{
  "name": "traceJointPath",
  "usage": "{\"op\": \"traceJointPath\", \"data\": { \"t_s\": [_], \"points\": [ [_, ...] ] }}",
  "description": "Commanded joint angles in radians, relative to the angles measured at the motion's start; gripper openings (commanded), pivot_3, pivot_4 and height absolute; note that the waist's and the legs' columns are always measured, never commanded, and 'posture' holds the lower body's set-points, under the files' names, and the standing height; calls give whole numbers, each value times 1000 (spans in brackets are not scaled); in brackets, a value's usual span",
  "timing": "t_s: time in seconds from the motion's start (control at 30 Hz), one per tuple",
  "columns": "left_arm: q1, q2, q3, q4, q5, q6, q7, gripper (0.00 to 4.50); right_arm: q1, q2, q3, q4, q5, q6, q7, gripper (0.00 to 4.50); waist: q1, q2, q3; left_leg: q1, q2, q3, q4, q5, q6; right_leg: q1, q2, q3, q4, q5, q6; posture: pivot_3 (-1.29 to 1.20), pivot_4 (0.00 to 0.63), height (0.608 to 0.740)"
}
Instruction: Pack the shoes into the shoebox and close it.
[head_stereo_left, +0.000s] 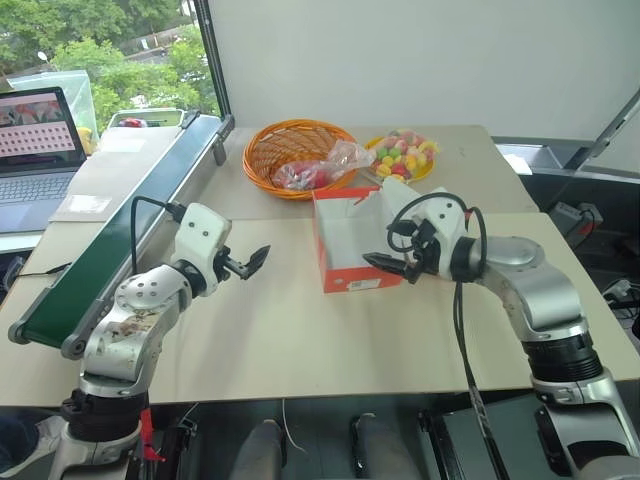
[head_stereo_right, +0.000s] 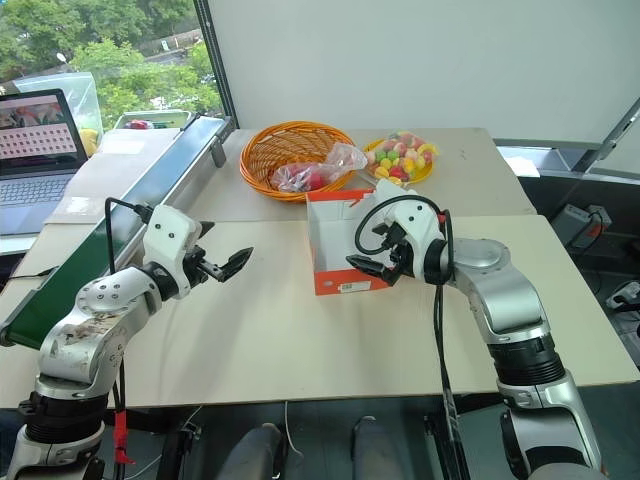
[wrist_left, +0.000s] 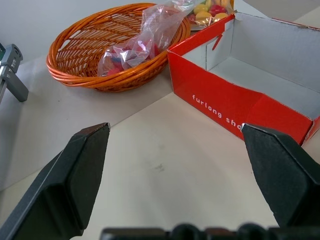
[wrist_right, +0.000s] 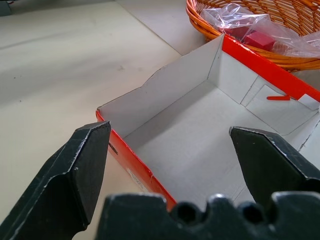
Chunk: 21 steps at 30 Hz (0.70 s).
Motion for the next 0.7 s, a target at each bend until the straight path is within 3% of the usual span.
{"op": "traceJointPath", "data": {
  "t_s": [0.03, 0.4, 0.7],
  "points": [
    [-12, -9, 28, -29, -14, -10, 6, 4500, -13, -10, -21, -15, -8, -33, -8, 4452, 0, 0, 0, 0, 0, 0, 0, 0, 0, 0, 0, 0, 0, 0, 0, 0, 150, 740],
    [10, -54, 283, 50, 15, -31, 201, 4500, -111, 77, -4, 71, 3, -58, -4, 4452, -3, 0, 0, 0, 0, 0, 0, 0, 0, 0, 0, 0, 1, 0, 0, 0, 150, 740],
    [65, -134, 313, -69, -2, -13, 274, 4500, -156, 172, 22, 97, 7, -67, 14, 4452, 7, 0, 0, 0, 0, -1, 0, 0, 0, -1, -1, 0, 0, 0, -1, 0, 150, 740]
  ]
}}
